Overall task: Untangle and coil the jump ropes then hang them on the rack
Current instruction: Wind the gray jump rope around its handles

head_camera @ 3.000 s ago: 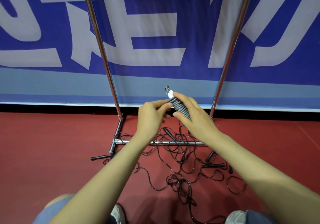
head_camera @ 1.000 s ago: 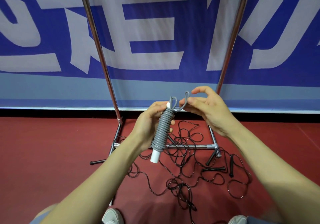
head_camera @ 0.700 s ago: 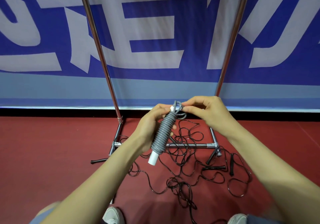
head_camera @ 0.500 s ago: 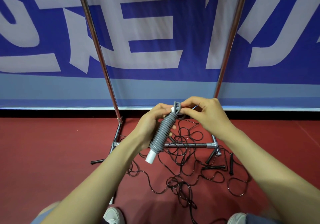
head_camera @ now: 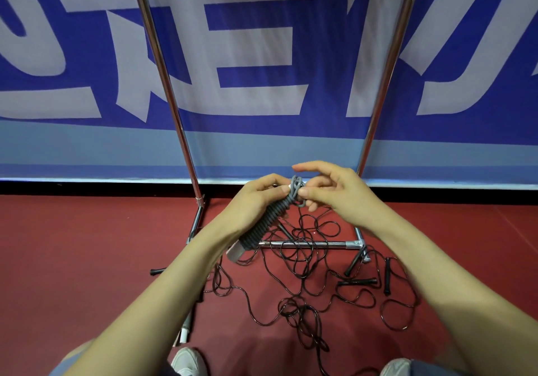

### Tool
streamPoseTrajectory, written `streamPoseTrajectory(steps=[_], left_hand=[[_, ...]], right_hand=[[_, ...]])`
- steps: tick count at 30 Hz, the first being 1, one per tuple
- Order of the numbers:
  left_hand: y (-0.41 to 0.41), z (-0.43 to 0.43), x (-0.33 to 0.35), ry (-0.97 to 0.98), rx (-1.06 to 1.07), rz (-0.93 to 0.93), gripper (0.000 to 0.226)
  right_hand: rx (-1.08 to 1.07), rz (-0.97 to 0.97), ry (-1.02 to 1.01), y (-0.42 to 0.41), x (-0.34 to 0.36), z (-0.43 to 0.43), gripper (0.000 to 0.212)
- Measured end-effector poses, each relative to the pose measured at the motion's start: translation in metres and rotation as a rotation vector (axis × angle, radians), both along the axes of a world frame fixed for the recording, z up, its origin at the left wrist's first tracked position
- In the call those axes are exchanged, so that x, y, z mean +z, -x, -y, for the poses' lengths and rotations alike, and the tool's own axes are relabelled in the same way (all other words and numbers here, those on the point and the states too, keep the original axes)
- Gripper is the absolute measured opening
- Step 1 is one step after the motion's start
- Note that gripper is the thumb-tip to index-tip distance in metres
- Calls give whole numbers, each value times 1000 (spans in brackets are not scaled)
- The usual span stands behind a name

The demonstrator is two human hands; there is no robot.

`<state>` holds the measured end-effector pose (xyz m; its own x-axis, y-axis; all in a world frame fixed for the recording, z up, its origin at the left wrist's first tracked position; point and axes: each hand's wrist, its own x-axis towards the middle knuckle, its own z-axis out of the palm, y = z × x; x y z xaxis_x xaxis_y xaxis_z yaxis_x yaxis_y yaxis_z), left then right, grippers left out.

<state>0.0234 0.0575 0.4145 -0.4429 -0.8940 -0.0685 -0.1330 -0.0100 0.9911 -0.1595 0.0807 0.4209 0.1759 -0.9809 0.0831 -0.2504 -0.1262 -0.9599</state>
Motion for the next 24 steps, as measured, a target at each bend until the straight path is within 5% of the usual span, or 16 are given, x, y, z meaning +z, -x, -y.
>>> streamPoseTrajectory(steps=[5, 14, 24], left_hand=[[-3, 1, -3, 14, -40, 70, 19], [7, -2, -2, -330, 31, -206, 21], [12, -4, -14, -124, 165, -155, 12]], right_hand=[[48, -74, -67, -1, 1, 0, 24], [-169, 364, -139, -16, -5, 3, 18], [-215, 307, -185, -14, -10, 9, 16]])
